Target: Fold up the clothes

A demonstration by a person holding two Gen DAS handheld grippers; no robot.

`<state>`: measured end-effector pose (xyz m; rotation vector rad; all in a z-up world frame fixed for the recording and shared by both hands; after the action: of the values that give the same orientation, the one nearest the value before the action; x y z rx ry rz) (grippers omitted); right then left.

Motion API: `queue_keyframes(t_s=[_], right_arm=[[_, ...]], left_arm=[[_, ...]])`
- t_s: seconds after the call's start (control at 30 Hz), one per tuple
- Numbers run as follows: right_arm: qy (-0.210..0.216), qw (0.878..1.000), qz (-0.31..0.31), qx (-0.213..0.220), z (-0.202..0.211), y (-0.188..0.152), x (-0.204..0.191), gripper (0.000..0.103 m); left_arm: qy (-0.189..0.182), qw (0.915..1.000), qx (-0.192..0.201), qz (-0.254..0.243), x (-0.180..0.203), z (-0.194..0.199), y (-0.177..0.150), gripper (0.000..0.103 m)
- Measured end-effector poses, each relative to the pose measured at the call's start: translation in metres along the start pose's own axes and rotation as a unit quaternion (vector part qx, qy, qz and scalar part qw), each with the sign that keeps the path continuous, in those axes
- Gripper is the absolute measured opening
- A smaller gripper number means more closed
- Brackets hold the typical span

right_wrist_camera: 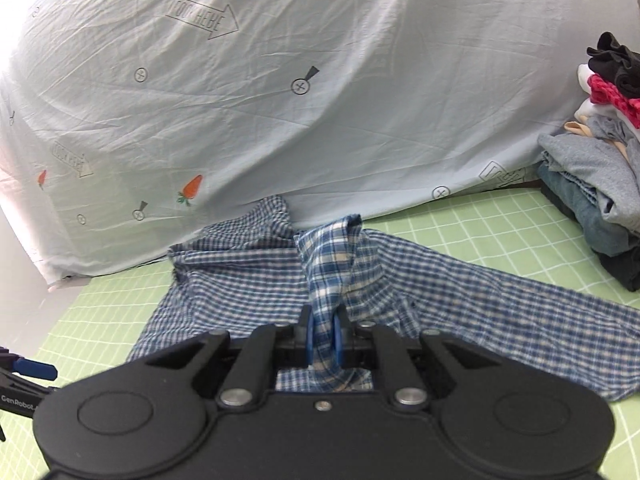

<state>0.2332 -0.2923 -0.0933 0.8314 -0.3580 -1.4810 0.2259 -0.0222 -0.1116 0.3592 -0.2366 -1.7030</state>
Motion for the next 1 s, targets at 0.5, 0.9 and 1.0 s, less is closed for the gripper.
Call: queue_keyframes(t_s=[0.5, 0.9, 1.0], right_arm=[[0.062, 0.992, 0.109, -0.030, 0.066, -0.077, -0.098, 0.010], [0.064, 0.977, 0.184, -0.092, 0.077, -0.144, -0.147, 0.010], [0.060, 0.973, 0.194, -0.111, 0.074, -0.158, -0.153, 0.011]], left_arm=[[-0.009, 0.9999, -0.001, 0.014, 0.002, 0.043, -0.081, 0.085], [-0.022, 0.9987, -0.032, 0.032, -0.005, 0.049, -0.132, 0.085], [-0.025, 0.9983, -0.038, 0.036, -0.010, 0.049, -0.142, 0.085]])
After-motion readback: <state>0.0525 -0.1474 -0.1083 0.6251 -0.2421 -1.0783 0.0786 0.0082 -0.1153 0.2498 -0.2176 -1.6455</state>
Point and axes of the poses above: each gripper's, at about its wrist camera, not at the fingertips, and z roughly against the way its jaws point, x to its right, y to its top, the point moved 4 cm from there along -z, roughly the way its jaws point, and after that the axes turned 12 degrees about -x, right-handed, at the moved point
